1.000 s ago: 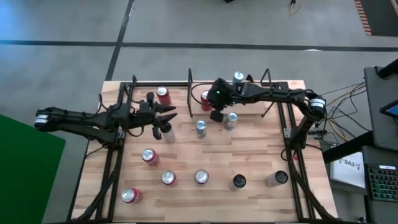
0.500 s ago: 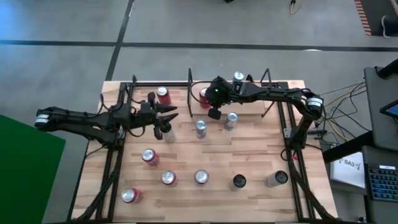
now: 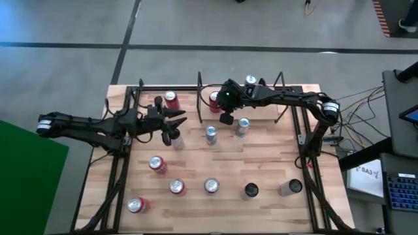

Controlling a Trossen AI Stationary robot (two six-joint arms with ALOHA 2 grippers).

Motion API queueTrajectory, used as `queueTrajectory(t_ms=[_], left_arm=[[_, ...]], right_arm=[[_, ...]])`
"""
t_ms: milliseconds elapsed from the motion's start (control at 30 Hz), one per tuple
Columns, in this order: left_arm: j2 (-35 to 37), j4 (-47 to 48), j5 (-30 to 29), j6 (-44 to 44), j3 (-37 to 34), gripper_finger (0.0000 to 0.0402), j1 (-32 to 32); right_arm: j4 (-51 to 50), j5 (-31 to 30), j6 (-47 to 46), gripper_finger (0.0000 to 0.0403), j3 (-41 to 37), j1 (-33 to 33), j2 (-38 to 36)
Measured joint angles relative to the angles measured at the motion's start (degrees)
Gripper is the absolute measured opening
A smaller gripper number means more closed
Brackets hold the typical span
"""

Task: Place canned beverage on shelf
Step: Put the red and black soda can on the shelf

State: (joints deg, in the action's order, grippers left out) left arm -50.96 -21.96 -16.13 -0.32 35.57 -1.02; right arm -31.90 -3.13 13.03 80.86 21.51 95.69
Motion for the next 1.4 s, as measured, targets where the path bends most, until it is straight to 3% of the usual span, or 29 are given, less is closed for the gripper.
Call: queueTrajectory(t_ms=[133,400,1033,1200,1400], left_arm=[[0.0,0.0,0.0,0.0,0.0,0.0109,0.0],[0.0,0.0,0.0,0.8,0.0,0.0109,0.0],[0.0,0.1,0.0,1.7,0.0,0.0109,0.0],[0.0,0.1,0.0,1.7,0.0,0.0109,0.0],[0.0,0.1,0.0,1.7,0.0,0.0109,0.0]], right_arm=[[-4.8,-0.1,-1.2,0.0009,1.4,1.0,-0.1],[-1.7,-1.3,-1.5,0.0009,1.4,3.3,0.9],[1.6,2.0,-0.5,0.0009,1.3,3.3,1.9],[0.8,9.3,-1.6,0.0009,1.3,3.2,1.9],[4.4,10.4,-1.8,0.0009,1.3,2.0,2.0]])
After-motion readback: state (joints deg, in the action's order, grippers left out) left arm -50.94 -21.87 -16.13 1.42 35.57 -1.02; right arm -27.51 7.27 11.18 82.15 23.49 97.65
